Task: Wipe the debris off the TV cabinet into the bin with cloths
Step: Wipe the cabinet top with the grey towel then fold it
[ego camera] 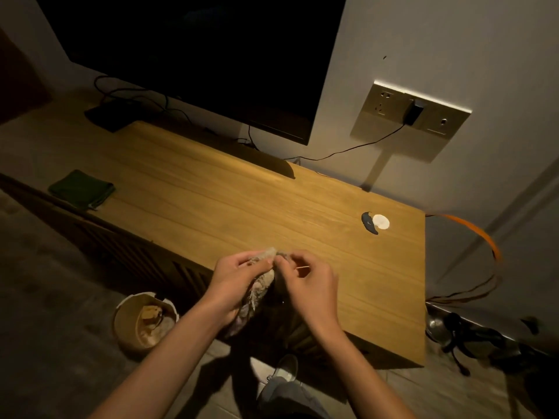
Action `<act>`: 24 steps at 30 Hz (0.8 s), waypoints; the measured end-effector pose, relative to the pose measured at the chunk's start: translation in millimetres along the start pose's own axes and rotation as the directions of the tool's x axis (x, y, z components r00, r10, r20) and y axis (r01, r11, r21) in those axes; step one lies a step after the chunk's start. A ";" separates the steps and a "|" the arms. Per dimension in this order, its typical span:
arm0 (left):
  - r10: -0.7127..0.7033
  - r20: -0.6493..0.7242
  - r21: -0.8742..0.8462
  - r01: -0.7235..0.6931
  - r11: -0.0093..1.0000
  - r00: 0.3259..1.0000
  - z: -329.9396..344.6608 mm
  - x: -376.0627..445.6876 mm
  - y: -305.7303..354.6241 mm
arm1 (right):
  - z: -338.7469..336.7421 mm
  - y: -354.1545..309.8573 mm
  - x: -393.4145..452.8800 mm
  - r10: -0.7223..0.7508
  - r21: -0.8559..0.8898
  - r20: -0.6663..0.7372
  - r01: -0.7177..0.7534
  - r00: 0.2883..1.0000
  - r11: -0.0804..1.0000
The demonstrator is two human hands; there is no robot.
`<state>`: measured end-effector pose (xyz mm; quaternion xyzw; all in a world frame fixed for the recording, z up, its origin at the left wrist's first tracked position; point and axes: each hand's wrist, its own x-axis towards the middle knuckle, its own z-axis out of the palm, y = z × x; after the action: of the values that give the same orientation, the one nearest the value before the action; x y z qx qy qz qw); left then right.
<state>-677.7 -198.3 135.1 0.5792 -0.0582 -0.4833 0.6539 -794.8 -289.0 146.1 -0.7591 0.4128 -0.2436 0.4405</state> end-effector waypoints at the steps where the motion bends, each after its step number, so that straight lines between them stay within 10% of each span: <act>1: 0.016 0.029 -0.024 -0.015 1.000 0.999 2.4 -3.4 -1.1 | 3.7 -0.9 -4.8 -0.033 -0.019 -0.007 0.032 0.999 0.999; 9: 0.056 0.136 0.099 -0.070 0.993 0.989 -12.1 -9.7 -6.0 | -2.5 3.5 -13.3 -0.107 0.035 0.262 0.102 0.959 0.994; 15: 0.111 0.136 0.315 -0.149 0.937 0.985 -18.4 -4.1 12.2 | -39.8 27.1 21.5 -0.070 0.359 0.516 -0.141 0.854 0.922; 18: 0.142 0.213 0.441 -0.224 0.869 0.967 -24.2 -3.5 31.5 | -44.4 49.8 44.2 -0.134 0.047 0.435 0.126 0.891 0.991; 24: 0.223 0.266 0.596 -0.342 0.726 0.938 -57.3 -15.2 54.5 | -16.4 55.6 66.9 -0.073 -0.312 0.703 0.400 0.707 0.862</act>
<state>-618.5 -155.1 168.3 0.7043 -0.3629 -0.3785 0.4785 -793.6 -368.0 106.3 -0.9219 0.1666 0.0900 0.3381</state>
